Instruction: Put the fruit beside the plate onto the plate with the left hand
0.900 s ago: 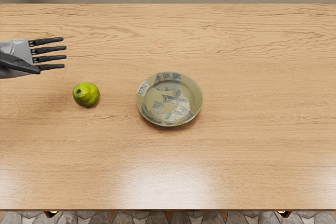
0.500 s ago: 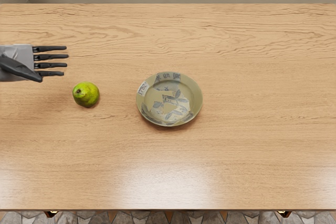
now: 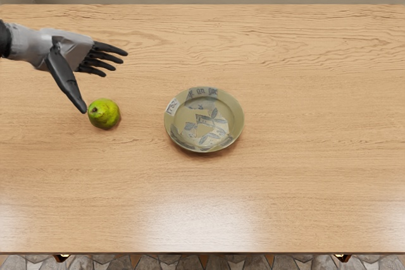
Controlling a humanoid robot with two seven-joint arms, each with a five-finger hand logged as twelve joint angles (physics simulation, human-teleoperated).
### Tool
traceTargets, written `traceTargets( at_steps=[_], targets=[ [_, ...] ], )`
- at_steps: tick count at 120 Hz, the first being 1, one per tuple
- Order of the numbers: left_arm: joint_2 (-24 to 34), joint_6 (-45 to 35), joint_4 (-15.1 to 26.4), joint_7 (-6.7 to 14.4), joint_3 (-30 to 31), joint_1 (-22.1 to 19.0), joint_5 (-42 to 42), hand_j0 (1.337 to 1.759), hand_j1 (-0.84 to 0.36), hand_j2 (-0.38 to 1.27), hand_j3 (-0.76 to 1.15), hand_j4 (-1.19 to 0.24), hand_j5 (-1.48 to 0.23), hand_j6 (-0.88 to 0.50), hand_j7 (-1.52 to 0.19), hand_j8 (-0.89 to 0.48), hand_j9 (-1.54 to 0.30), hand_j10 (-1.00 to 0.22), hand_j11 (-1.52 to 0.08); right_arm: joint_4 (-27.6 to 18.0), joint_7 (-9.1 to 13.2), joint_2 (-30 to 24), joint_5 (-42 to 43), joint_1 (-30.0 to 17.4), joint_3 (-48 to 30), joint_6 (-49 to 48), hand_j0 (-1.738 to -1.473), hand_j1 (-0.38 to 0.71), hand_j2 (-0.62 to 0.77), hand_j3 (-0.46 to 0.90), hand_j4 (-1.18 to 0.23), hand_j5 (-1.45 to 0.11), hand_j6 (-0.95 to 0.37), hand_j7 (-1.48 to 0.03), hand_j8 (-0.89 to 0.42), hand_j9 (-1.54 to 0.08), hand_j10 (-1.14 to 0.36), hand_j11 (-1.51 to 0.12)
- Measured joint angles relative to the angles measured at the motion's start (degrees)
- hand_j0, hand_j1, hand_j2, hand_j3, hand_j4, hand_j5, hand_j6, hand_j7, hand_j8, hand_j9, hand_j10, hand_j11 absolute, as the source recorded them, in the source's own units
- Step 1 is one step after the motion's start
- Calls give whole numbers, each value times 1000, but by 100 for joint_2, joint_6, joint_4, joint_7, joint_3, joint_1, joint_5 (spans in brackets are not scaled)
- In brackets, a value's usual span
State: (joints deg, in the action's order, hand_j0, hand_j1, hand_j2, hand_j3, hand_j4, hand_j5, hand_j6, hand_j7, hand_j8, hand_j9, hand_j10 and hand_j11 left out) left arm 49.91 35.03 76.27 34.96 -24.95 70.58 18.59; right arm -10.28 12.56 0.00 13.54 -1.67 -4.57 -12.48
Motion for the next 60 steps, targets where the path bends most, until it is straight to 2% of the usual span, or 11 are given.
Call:
traceTargets(
  at_steps=[20,43,60],
  targets=[
    [-48,-122,631,3,-13,52,1093,1658,314,6,0,-32,-39,-32,-39,-32,-38,-31,-38,0,-1,0,0,0,0,0,-1658,-323,-4,0,-22,-28,-22,-28,-22,-28,-22,-28],
    [-181,-1390,972,4,25,-50,1928,1658,315,6,0,-32,-38,-33,-38,-33,-38,-32,-38,0,0,0,0,0,0,0,-1658,-323,-4,0,-22,-28,-22,-28,-22,-28,-22,-28],
    [-645,-2504,1041,4,373,-63,2372,1658,318,6,0,-30,-35,-31,-35,-30,-34,-29,-34,-1,1,0,0,0,0,0,-1658,-323,-4,0,-22,-28,-22,-28,-22,-28,-22,-28]
  ],
)
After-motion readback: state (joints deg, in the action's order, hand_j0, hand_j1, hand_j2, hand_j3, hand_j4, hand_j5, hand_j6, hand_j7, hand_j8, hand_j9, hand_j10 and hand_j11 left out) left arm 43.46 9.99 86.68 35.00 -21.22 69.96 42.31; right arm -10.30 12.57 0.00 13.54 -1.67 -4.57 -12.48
